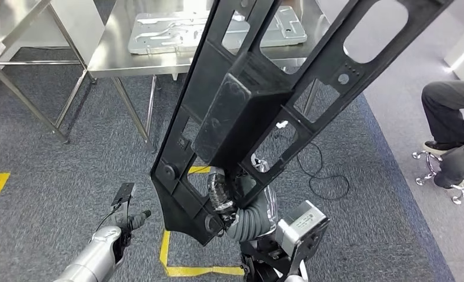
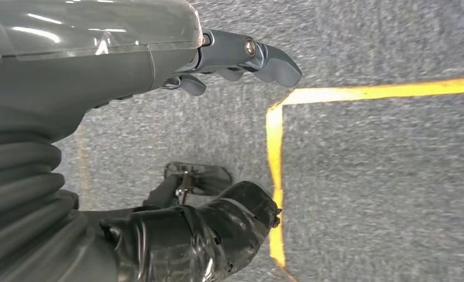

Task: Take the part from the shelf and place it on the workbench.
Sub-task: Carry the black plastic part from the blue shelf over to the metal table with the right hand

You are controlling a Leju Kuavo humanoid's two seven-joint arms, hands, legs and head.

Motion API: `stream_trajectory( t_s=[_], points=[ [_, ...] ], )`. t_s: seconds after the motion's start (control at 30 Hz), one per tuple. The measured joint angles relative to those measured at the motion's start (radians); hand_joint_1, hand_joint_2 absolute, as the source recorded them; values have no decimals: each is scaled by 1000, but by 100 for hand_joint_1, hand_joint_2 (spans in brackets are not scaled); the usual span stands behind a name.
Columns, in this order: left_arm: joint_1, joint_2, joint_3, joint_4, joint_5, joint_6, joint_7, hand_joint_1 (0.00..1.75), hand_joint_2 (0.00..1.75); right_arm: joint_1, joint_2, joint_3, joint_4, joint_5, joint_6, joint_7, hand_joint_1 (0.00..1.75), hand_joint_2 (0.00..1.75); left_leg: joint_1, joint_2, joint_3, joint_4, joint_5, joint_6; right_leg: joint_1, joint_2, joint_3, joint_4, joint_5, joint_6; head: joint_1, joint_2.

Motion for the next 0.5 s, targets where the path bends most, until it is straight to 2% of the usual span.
stream_trajectory(
  t_s=[0.03,0.13,0.17,0.2,0.23,0.3,0.33,0.37,0.4,0.43,0.5],
  points=[
    [2,0,0,0,1,-1,-2,0,175,0,1,0,1,-2,0,-1,175,175,-4,3,3,-15,15,8,0,0,5,1,-8,8,0,0],
    [6,1,0,0,2,-3,-5,0,175,-2,3,0,3,-6,1,-2,175,175,-7,0,15,-11,7,39,0,-2,8,25,-17,24,2,0],
    [6,1,0,0,2,-3,-6,0,175,-4,4,0,4,-6,1,-2,175,175,-6,-2,26,-10,0,47,0,-2,-8,60,-12,27,2,0],
    [5,1,0,0,2,-3,-8,0,175,-6,5,0,5,-7,1,-3,175,175,-7,-4,38,-10,-8,53,-2,-2,-39,114,-9,30,3,0],
    [5,1,0,0,2,-3,-9,0,175,-7,5,0,6,-7,1,-5,175,175,-8,-5,51,-10,-17,58,-2,-2,-84,181,-12,32,3,0],
    [6,2,0,0,2,-3,-10,0,175,-6,5,0,9,-9,2,-8,175,175,-12,-8,76,-10,-39,65,-1,-2,-183,304,-54,33,4,0],
    [7,3,0,0,2,-3,-10,0,175,-6,5,0,11,-10,2,-10,175,175,-15,-11,90,-10,-51,67,1,-2,-220,330,-83,30,3,0],
    [8,3,0,0,2,-3,-10,0,175,-5,5,0,13,-11,2,-10,175,175,-18,-15,106,-10,-64,68,5,-1,-243,328,-103,26,4,0],
    [8,3,0,0,2,-3,-10,0,175,-5,5,0,14,-12,2,-11,175,175,-21,-19,123,-10,-77,69,11,-1,-249,293,-100,18,4,0],
    [8,3,0,0,2,-3,-10,0,175,-5,5,0,16,-12,2,-11,175,175,-23,-22,142,-11,-91,69,18,-1,-245,234,-70,9,4,0],
    [9,0,0,0,2,-3,-10,0,175,-6,5,0,18,-13,2,-12,175,175,-26,-28,174,-13,-119,67,36,6,-220,99,63,-16,3,0]
  ],
)
